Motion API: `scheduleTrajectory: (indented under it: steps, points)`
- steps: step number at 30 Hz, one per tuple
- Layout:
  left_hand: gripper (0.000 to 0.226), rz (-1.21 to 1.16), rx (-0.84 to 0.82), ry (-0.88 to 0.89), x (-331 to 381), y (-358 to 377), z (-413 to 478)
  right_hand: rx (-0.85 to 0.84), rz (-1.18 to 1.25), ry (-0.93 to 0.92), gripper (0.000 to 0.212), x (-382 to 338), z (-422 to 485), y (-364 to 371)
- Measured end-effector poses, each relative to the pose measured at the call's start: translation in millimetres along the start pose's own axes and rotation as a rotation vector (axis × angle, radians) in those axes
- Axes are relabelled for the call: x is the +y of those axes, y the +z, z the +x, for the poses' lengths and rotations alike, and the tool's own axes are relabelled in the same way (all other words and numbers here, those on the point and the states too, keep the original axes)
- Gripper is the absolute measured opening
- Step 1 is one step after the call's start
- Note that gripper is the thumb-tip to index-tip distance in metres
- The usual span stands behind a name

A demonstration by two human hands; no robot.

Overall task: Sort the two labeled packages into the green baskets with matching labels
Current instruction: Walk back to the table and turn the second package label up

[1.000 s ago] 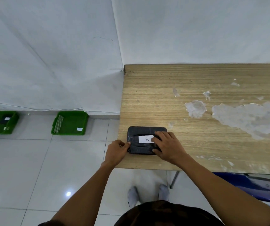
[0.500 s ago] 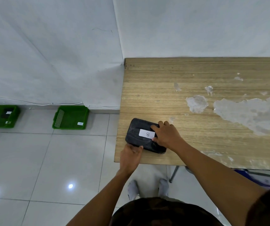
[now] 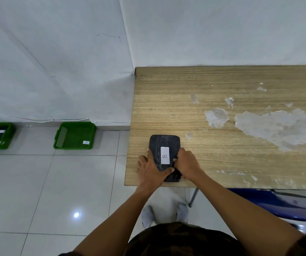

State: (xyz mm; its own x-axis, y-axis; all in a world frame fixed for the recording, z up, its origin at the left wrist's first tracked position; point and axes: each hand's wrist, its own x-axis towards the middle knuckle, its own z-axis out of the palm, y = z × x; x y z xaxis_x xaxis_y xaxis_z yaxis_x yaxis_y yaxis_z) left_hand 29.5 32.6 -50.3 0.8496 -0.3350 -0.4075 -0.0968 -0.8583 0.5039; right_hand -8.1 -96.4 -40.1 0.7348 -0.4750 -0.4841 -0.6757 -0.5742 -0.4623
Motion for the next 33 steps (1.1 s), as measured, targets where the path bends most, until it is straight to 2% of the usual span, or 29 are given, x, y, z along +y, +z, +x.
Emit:
scheduleTrajectory:
  steps: [3, 6, 11, 13, 17, 21, 25, 30, 33]
  points:
    - [0.123, 0.141, -0.002, 0.024, 0, -2, 4, -0.059, 0.13, 0.026, 0.016, 1, -1, -6]
    - [0.125, 0.2, 0.037, 0.046, 2, -1, 8, -0.103, 0.227, 0.081, 0.009, -1, -3, -8]
    - [0.125, 0.321, -0.023, 0.127, 4, -12, 20, -0.263, 0.238, 0.078, 0.008, 0, -4, -15]
    - [0.12, 0.384, -0.041, 0.207, 3, -17, 26, -0.212, 0.136, 0.036, 0.009, 2, -2, -22]
    - [0.117, 0.516, -0.16, 0.36, -4, -25, 36, 0.011, -0.172, -0.076, 0.01, 9, 1, -33]
    - [0.113, 0.591, -0.269, 0.455, -13, -37, 46, 0.023, -0.315, -0.175, 0.037, 20, 0, -30]
    - [0.112, 0.58, -0.31, 0.485, -20, -42, 50, -0.004, -0.244, -0.14, 0.044, 28, -7, -15]
    - [0.135, 0.638, -0.262, 0.417, -27, -37, 52, -0.024, -0.231, -0.133, 0.042, 25, -13, -9]
    - [0.139, 0.662, -0.238, 0.41, -30, -31, 55, -0.027, -0.249, -0.135, 0.043, 25, -14, -10]
